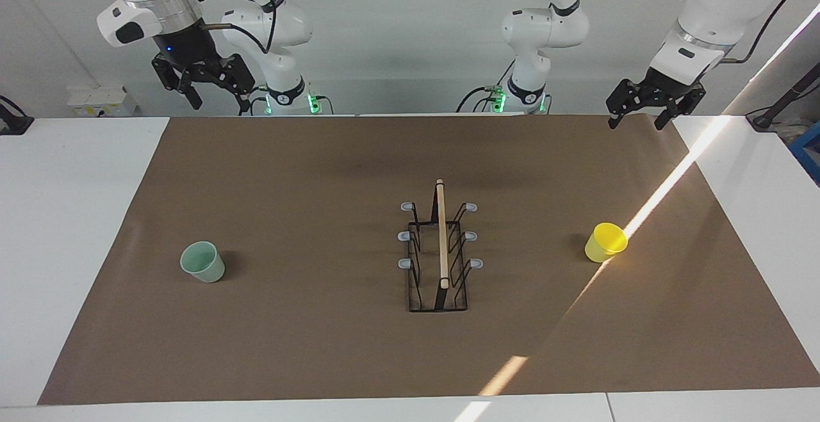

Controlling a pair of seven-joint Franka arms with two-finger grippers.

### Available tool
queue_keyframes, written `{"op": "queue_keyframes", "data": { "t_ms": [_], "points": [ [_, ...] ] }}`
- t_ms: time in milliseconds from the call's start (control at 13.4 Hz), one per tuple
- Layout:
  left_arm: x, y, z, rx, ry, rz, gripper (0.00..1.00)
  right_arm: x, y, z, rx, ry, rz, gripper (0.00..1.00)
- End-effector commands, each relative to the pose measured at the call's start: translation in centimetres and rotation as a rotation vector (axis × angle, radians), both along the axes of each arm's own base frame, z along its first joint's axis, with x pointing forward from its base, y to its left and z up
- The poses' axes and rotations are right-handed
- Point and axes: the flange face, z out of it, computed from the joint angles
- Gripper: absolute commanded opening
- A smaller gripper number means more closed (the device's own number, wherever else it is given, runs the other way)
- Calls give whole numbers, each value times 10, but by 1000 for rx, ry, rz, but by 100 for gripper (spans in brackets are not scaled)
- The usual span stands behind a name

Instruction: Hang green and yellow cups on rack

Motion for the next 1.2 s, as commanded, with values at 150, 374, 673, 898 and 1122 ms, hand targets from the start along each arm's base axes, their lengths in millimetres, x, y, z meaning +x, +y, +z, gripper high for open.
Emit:
{"op": "queue_keyframes", "data": {
  "t_ms": [150,374,673,898,1122],
  "points": [
    [49,21,-40,-56,42,128,100,-15,9,12,13,4,56,100],
    [83,43,-71,-50,84,214,100,-23,9,5,-12,18,272,100],
    [103,71,-113,-89,129,416,100,-38,18,-25,-162,130,403,100],
    [127,85,-132,-109,150,567,100,-26,22,-61,-314,160,583,100],
    [149,103,-172,-114,195,738,100,-6,11,-97,-476,207,834,100]
  ]
}}
